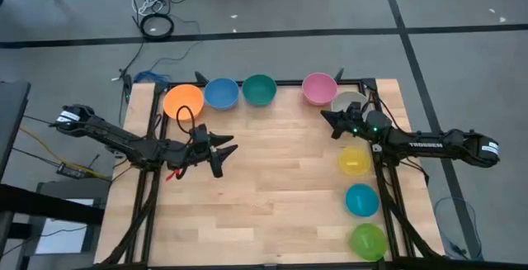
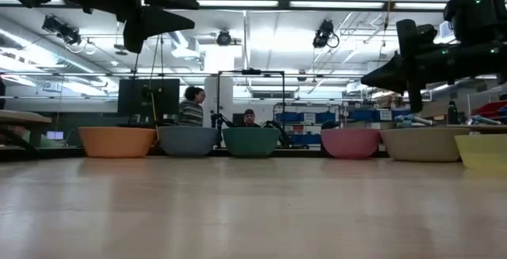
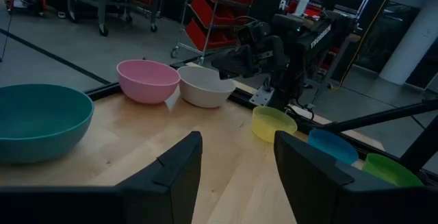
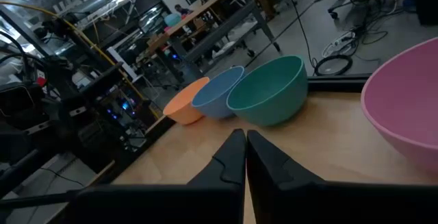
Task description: Nest bowls inside each other
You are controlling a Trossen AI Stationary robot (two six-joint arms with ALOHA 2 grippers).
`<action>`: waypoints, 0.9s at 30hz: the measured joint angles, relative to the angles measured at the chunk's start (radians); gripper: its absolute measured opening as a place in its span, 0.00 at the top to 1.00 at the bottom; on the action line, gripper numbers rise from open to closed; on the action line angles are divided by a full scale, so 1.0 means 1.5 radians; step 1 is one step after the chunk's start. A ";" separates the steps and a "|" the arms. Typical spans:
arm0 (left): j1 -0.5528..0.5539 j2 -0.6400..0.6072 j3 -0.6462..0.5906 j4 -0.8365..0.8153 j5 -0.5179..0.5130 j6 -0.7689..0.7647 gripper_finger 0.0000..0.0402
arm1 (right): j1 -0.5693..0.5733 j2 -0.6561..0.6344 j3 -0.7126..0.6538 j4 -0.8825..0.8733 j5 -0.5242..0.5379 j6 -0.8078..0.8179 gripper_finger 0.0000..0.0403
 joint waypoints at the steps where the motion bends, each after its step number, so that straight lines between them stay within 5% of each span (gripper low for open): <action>1: 0.000 0.000 0.000 0.000 0.000 0.000 0.52 | 0.000 0.000 0.000 0.000 0.000 0.000 0.99; 8: 0.000 0.000 -0.001 0.014 -0.005 -0.001 0.52 | 0.000 0.000 0.000 0.000 0.000 0.000 0.99; 13: 0.011 0.000 0.001 0.087 -0.081 -0.069 0.52 | 0.000 0.000 0.000 0.004 -0.004 0.060 0.99; 20: 0.022 0.001 0.001 0.144 0.035 0.075 0.52 | 0.000 -0.003 0.000 0.054 -0.020 0.072 0.99; 27: 0.068 0.001 0.001 0.143 -0.024 0.071 0.52 | -0.001 -0.005 0.000 0.103 -0.019 0.031 0.99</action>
